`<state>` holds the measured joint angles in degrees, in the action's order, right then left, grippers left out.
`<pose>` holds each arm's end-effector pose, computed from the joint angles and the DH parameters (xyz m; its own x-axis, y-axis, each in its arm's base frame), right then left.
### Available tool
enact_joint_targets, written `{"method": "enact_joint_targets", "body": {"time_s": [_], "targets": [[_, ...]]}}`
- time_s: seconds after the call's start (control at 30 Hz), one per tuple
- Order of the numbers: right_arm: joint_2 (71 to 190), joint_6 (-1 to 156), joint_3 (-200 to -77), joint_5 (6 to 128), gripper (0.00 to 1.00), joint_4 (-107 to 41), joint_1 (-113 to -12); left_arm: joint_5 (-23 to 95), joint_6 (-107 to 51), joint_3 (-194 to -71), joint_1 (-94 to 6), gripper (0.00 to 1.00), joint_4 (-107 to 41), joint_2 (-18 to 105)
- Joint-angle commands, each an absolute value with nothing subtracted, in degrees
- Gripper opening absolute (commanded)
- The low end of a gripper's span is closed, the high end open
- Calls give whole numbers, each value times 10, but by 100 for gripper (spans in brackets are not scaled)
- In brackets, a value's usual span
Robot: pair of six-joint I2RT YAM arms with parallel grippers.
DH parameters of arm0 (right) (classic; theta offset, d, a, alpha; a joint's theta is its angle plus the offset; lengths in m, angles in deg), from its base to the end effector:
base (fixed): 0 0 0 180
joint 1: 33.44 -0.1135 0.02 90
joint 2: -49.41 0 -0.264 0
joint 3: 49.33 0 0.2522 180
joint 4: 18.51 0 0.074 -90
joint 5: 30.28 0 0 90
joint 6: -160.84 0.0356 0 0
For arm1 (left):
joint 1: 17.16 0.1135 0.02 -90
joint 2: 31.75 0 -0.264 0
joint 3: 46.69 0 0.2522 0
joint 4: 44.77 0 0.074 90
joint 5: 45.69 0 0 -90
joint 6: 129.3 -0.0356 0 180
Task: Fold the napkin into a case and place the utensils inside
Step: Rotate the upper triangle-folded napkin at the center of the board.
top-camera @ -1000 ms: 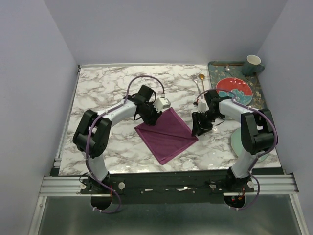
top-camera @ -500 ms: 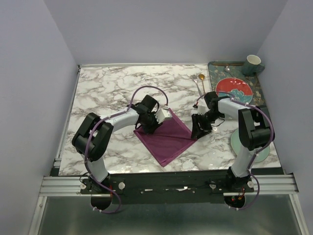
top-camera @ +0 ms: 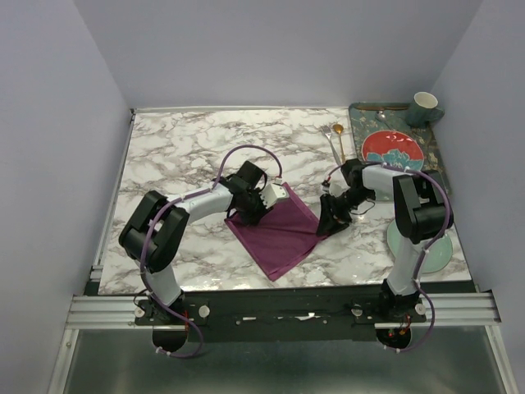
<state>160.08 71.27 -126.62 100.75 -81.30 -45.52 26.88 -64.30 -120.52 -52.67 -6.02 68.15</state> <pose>0.3011 0.0883 0.1215 -0.9728 -0.2024 0.1124 -0.0816 0.7540 0.6518 0.2688 -0.2049 0.1650 -0.3896 0.7733 -0.5002 0.9076 0.4146 -0.0659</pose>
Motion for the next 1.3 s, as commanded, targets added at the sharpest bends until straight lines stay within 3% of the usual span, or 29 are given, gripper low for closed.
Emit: {"method": "enact_joint_targets", "body": {"time_s": [0.0, 0.07, 0.17, 0.7, 0.9, 1.27], "targets": [[1596, 706, -1268, 1059, 50, -801, -429, 278, -636, -1177, -533, 30, -20, 695], [1601, 706, -1268, 1097, 61, -803, -423, 278, -635, -1178, -534, 30, -21, 698], [1615, 707, -1269, 1153, 66, -799, -422, 276, -632, -1182, -534, 30, -21, 701], [1701, 721, -1263, 1326, 69, -782, -422, 274, -631, -1181, -533, 30, -24, 708], [1728, 714, -1249, 1323, 83, -786, -423, 272, -631, -1184, -533, 29, -24, 712], [1746, 714, -1246, 1252, 91, -789, -432, 268, -628, -1187, -533, 29, -24, 721]]}}
